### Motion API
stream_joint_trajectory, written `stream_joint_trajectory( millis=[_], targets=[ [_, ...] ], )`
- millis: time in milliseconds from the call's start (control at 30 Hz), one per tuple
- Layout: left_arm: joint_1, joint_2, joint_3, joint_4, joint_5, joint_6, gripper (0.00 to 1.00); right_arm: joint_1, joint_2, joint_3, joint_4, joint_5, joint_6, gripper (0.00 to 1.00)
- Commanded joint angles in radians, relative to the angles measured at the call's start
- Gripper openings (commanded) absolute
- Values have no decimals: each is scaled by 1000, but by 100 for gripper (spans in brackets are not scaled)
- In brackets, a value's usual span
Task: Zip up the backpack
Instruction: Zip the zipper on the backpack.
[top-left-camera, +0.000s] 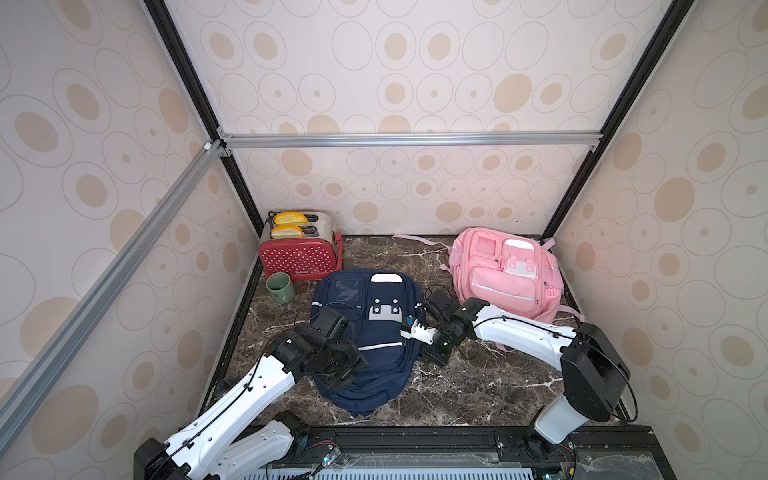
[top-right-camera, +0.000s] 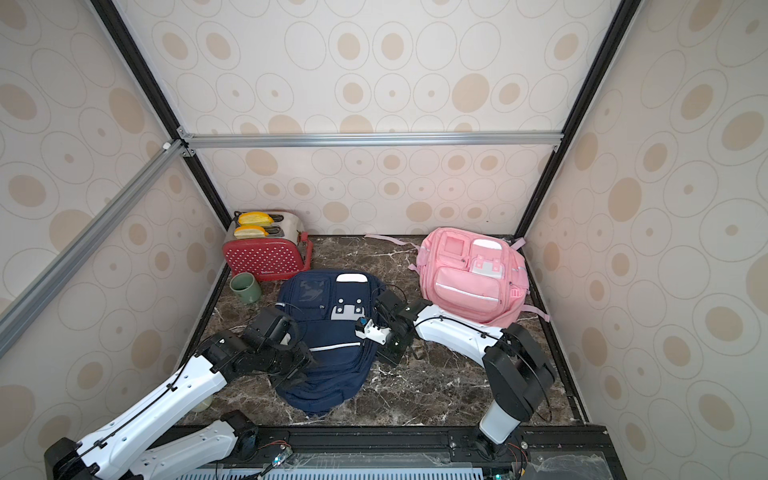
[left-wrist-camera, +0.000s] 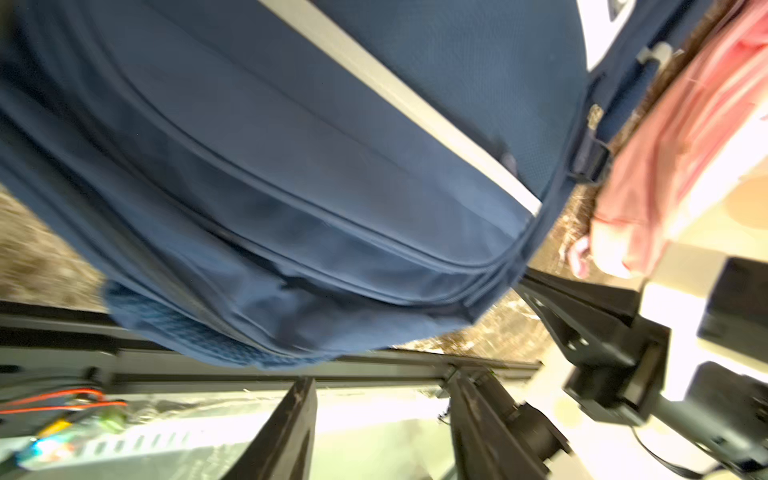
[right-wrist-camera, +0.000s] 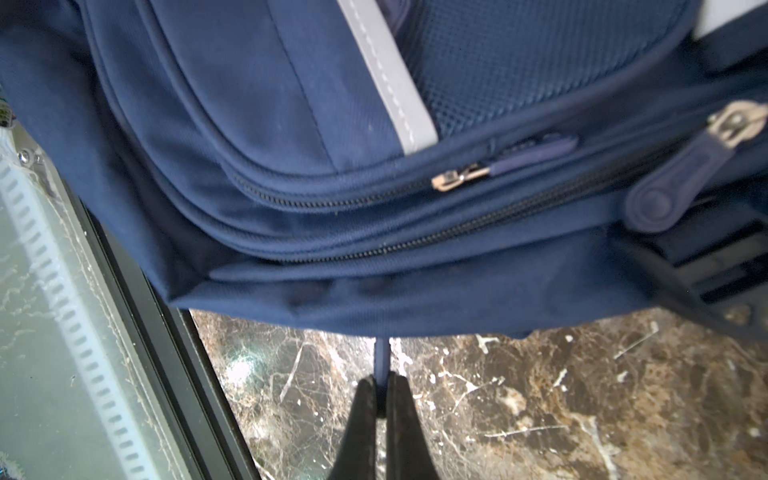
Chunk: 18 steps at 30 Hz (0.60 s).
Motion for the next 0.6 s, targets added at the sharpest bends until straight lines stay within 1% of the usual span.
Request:
stream_joint_trajectory(
  millis=[0, 67, 100, 167, 267, 367, 467, 567],
  targets=[
    [-6, -21, -44, 96, 74, -140, 56, 14, 8, 20, 36, -4, 11, 0],
    [-9, -33, -107, 208, 121, -231, 57, 14, 2, 7, 37, 0, 11, 0],
    [-11, -42, -127, 259, 128, -275, 57, 16, -4, -2, 39, 2, 11, 0],
    [-16, -44, -147, 312, 128, -322, 59, 15, -19, -23, 45, 8, 11, 0],
    [-32, -9, -133, 316, 136, -320, 61, 16, -35, -38, 46, 9, 15, 0],
    [-74, 43, -114, 328, 138, -323, 65, 16, -40, -48, 50, 3, 19, 0],
    [-116, 92, -101, 354, 154, -336, 66, 17, -40, -49, 46, 5, 15, 0],
    [-125, 80, -102, 335, 177, -349, 66, 17, -43, -49, 40, 8, 10, 0]
  ],
)
